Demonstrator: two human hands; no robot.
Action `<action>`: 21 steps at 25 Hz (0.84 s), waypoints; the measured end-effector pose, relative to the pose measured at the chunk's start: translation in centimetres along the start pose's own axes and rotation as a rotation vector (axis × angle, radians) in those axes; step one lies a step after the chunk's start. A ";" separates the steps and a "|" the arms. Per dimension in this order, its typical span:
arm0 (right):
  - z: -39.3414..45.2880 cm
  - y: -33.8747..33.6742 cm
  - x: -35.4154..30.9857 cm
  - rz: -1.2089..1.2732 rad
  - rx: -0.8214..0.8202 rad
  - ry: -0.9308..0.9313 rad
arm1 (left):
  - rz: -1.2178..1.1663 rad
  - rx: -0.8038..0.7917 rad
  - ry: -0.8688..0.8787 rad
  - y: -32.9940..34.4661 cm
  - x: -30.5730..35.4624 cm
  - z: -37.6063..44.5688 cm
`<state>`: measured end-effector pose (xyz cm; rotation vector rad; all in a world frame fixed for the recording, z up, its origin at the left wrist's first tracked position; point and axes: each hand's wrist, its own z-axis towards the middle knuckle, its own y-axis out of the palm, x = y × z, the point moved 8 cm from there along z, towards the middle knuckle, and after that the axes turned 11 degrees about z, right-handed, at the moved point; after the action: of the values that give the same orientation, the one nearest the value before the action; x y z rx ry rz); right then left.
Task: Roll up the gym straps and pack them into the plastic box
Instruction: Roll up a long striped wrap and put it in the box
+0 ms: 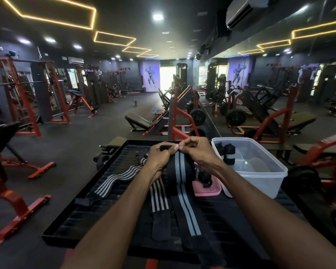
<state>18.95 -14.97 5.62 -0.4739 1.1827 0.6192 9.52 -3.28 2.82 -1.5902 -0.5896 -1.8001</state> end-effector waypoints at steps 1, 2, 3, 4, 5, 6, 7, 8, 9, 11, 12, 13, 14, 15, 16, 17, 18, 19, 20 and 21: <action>-0.1 -0.1 0.2 0.007 -0.011 0.031 | 0.024 0.006 0.023 0.0 0.2 -0.1; -0.2 -0.2 0.4 0.002 -0.018 0.052 | 0.042 0.006 0.038 0.1 0.4 0.0; -0.2 -0.5 0.5 -0.002 -0.016 0.054 | 0.050 0.001 0.056 0.2 0.6 0.0; -0.1 -0.8 0.3 -0.016 -0.008 0.031 | 0.049 -0.005 0.070 0.4 0.8 0.1; 0.0 -1.1 0.0 -0.030 0.005 -0.001 | 0.037 -0.014 0.070 0.6 0.9 0.2; 0.2 -1.4 -0.3 -0.041 0.011 -0.030 | 0.015 -0.031 0.065 1.0 1.0 0.3; 0.4 -1.7 -0.5 -0.043 0.009 -0.047 | 0.007 -0.046 0.057 1.2 1.0 0.5; 0.7 -2.0 -0.7 -0.035 -0.001 -0.057 | 0.019 -0.051 0.057 1.4 1.0 0.7; 0.8 -2.1 -0.7 -0.019 -0.015 -0.063 | 0.049 -0.041 0.070 1.5 1.2 0.8; 1.1 -2.2 -0.5 0.031 -0.027 -0.052 | 0.101 -0.004 0.109 1.5 1.7 1.0; 1.3 -2.4 -0.4 0.078 -0.031 -0.034 | 0.111 0.012 0.119 1.5 1.9 1.2; 1.5 -2.5 -0.2 0.142 -0.041 -0.003 | 0.109 0.024 0.121 1.6 2.0 1.4; 1.6 -2.5 0.1 0.208 -0.059 0.041 | 0.094 0.038 0.115 1.5 2.0 1.5; 1.6 -2.3 0.4 0.239 -0.087 0.084 | 0.075 0.049 0.106 1.5 1.9 1.5; 1.6 -2.2 0.6 0.232 -0.116 0.109 | 0.056 0.057 0.096 1.4 1.8 1.6; 1.6 -2.1 0.9 0.200 -0.135 0.112 | 0.052 0.061 0.090 1.2 1.7 1.6; 1.6 -2.1 1.0 0.187 -0.136 0.097 | 0.055 0.060 0.092 1.2 1.7 1.5; 1.5 -2.1 1.0 0.188 -0.121 0.068 | 0.059 0.054 0.094 1.2 1.6 1.3; 1.5 -2.1 0.8 0.202 -0.108 0.037 | 0.040 0.046 0.085 1.2 1.4 1.2; 1.5 -2.1 0.7 0.215 -0.102 0.015 | 0.003 0.028 0.053 1.3 1.0 1.0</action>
<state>21.54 -15.43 5.46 -0.4407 1.2293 0.8650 11.16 -3.62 3.81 -1.5192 -0.5844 -1.8187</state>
